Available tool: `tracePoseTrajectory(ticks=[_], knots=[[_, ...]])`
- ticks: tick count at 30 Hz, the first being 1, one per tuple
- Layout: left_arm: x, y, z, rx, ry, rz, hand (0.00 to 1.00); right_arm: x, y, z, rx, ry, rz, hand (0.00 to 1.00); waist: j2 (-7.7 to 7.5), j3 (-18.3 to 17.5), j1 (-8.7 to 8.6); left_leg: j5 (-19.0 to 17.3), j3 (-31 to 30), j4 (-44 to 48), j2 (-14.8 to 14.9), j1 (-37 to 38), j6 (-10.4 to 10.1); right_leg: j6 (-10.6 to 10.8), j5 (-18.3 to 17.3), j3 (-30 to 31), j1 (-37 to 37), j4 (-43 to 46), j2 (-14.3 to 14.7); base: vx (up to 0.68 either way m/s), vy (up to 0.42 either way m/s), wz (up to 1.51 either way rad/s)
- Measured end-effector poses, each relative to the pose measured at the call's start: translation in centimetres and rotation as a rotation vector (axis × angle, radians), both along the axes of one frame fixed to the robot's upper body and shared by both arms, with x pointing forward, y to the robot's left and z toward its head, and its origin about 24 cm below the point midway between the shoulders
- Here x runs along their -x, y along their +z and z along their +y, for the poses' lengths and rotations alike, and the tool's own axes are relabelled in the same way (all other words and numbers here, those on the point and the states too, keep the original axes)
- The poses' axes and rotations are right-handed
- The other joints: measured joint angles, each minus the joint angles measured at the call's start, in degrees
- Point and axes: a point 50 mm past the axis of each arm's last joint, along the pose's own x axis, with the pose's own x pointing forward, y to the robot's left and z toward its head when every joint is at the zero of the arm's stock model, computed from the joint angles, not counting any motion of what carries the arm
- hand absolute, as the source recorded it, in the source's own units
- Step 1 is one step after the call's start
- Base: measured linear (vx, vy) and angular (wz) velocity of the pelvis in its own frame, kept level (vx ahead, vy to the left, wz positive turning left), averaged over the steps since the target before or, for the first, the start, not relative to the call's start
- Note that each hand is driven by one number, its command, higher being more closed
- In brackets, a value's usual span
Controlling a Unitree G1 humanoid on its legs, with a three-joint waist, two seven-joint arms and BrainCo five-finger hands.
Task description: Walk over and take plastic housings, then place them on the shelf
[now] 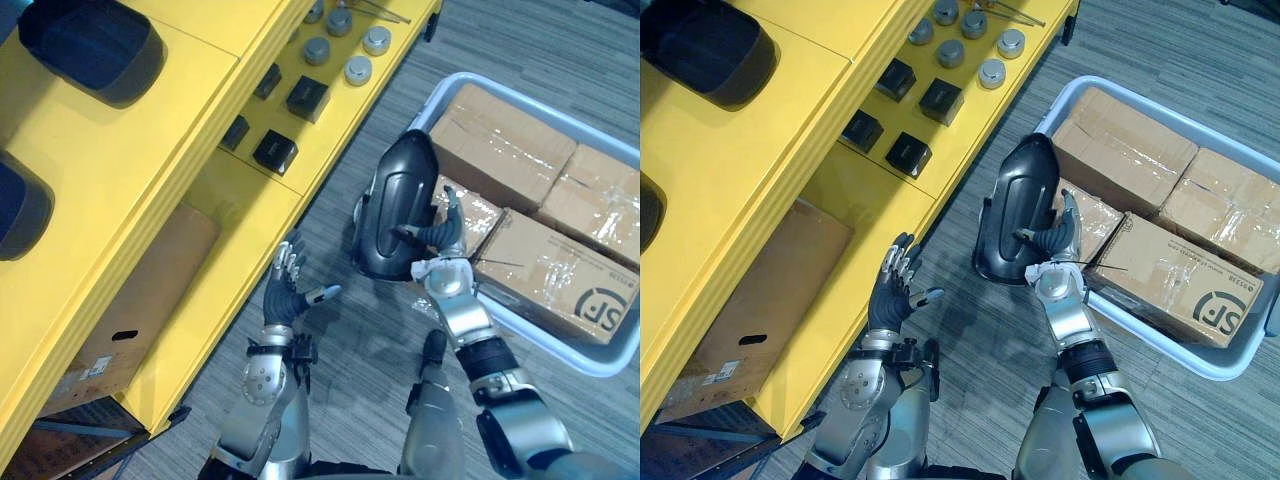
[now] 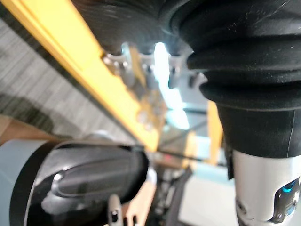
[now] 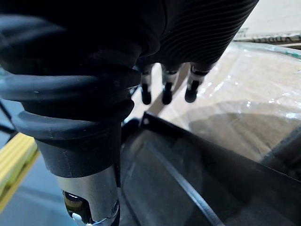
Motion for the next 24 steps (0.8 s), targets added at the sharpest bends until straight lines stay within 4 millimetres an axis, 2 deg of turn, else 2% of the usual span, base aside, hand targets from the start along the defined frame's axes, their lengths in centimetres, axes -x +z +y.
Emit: tracePoseTrajectory(ticks=[10,11,16,21,24], knots=[[0.0,-0.2,-0.2,-0.004,-0.009,0.010,0.00,-0.1,-1.1,-0.5,0.019,-0.028,0.063,0.00,0.00,0.0,0.13,0.0,-0.2,0.0,0.0,-0.3,0.0,0.1,-0.2,-0.1,-0.2,0.2,0.0,0.00,0.000,0.00],[0.0,-0.3,-0.2,-0.006,-0.008,0.014,0.00,-0.1,-1.1,-0.6,0.021,-0.030,0.063,1.00,0.00,0.0,0.13,0.0,-0.3,0.1,0.0,-0.5,0.0,0.1,-0.2,-0.2,-0.3,0.2,0.0,0.00,0.000,0.04],[-0.2,-0.5,-0.3,-0.011,-0.004,0.023,0.00,-0.6,-0.6,-1.1,0.074,-0.072,0.070,1.00,0.01,0.0,0.16,0.0,-0.5,0.4,0.0,-1.2,0.0,0.1,-0.2,-0.3,-0.9,0.5,0.0,0.01,0.015,0.01],[-0.4,-0.4,-0.3,-0.009,0.009,0.020,0.00,-1.5,-0.4,-3.1,0.188,-0.164,0.141,1.00,0.59,0.3,0.49,0.0,-0.7,0.4,0.0,-1.2,0.0,0.1,-0.7,-0.5,-1.0,1.3,-0.1,0.00,0.009,0.01],[-0.7,-0.6,-0.4,-0.015,0.012,0.029,0.00,-2.1,0.0,-4.8,0.237,-0.238,0.174,1.00,1.57,0.7,1.30,0.1,-1.1,0.4,-0.1,-1.3,0.1,0.0,-0.9,-1.2,-1.0,1.7,-0.2,0.01,0.017,0.07]])
